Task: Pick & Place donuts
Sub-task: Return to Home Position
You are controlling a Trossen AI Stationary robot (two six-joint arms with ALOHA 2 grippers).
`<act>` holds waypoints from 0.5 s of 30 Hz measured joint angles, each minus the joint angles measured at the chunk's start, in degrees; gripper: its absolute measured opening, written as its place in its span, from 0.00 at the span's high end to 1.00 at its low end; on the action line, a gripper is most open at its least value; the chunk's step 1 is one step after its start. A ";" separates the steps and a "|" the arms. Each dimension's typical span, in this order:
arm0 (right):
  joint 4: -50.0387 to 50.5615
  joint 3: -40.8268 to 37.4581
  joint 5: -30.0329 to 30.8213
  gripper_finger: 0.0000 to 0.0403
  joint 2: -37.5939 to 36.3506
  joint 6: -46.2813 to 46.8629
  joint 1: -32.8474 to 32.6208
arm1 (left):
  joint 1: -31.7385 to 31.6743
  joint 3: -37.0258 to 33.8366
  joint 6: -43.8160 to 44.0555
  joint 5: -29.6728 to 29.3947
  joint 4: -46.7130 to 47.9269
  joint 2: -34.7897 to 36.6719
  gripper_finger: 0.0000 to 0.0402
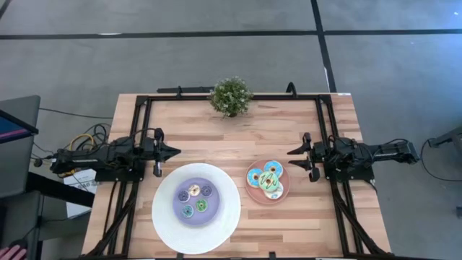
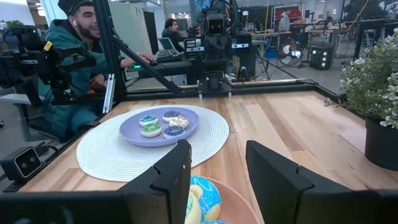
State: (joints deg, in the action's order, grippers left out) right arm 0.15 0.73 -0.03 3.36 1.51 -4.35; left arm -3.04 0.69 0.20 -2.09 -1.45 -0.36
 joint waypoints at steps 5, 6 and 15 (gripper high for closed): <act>0.01 0.00 0.00 0.63 0.00 -0.01 0.01 | 0.00 0.00 0.24 0.00 0.00 -0.02 1.00; -0.01 0.00 0.00 0.63 0.00 0.01 -0.01 | 0.00 0.00 -0.02 0.00 0.00 -0.02 1.00; -0.01 0.00 0.00 0.64 0.00 0.00 0.01 | 0.00 0.00 -0.22 0.02 0.00 -0.02 1.00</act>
State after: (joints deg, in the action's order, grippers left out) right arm 0.14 0.73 -0.03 3.36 1.51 -4.34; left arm -3.05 0.69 -0.02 -2.07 -1.45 -0.38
